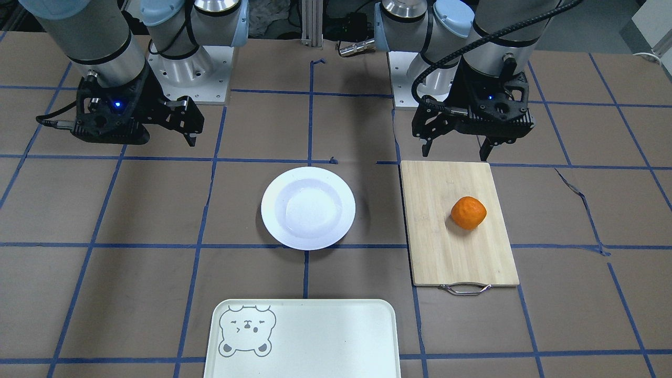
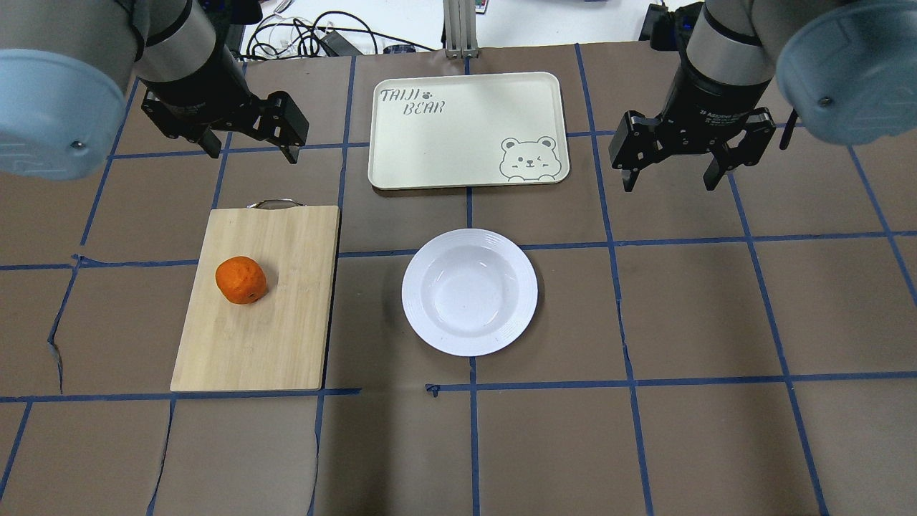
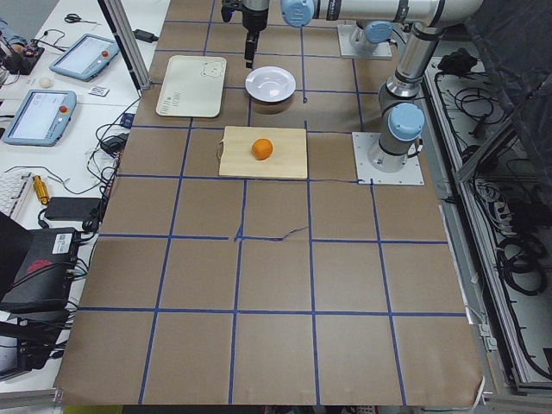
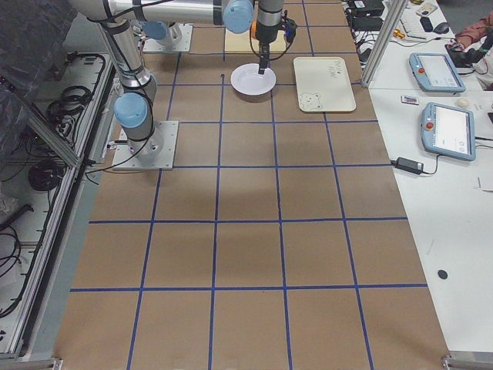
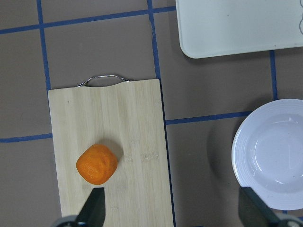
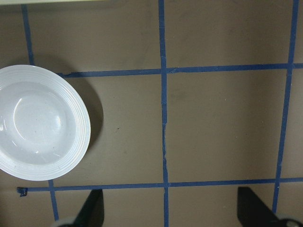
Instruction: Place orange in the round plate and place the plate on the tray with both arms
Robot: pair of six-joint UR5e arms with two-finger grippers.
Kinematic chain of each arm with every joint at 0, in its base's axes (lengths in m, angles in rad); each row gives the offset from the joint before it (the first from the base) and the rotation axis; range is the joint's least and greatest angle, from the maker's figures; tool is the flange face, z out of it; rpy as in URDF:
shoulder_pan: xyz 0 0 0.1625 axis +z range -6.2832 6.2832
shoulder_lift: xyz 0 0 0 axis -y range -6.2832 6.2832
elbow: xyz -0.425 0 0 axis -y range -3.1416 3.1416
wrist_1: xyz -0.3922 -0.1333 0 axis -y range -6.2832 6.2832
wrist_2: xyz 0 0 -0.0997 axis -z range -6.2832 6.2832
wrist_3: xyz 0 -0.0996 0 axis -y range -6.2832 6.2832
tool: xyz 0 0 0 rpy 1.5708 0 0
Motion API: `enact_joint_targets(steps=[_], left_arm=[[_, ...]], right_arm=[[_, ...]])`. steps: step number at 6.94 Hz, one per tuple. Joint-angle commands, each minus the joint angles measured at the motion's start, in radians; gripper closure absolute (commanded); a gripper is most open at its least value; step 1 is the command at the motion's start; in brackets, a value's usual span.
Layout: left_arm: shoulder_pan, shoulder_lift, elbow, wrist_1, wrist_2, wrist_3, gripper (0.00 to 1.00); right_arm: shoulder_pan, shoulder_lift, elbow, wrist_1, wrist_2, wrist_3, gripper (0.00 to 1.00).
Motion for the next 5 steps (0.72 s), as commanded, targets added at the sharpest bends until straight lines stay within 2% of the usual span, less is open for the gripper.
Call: enact_joint_targets(steps=[1, 5], left_arm=[[0.000, 0.000, -0.001, -0.010, 0.001, -0.001, 0.00], [0.002, 0.002, 0.000, -0.038, 0.001, 0.003, 0.00]], right_arm=[[0.004, 0.000, 0.000, -0.006, 0.001, 0.000, 0.00], [0.000, -0.003, 0.000, 0.001, 0.001, 0.000, 0.00]])
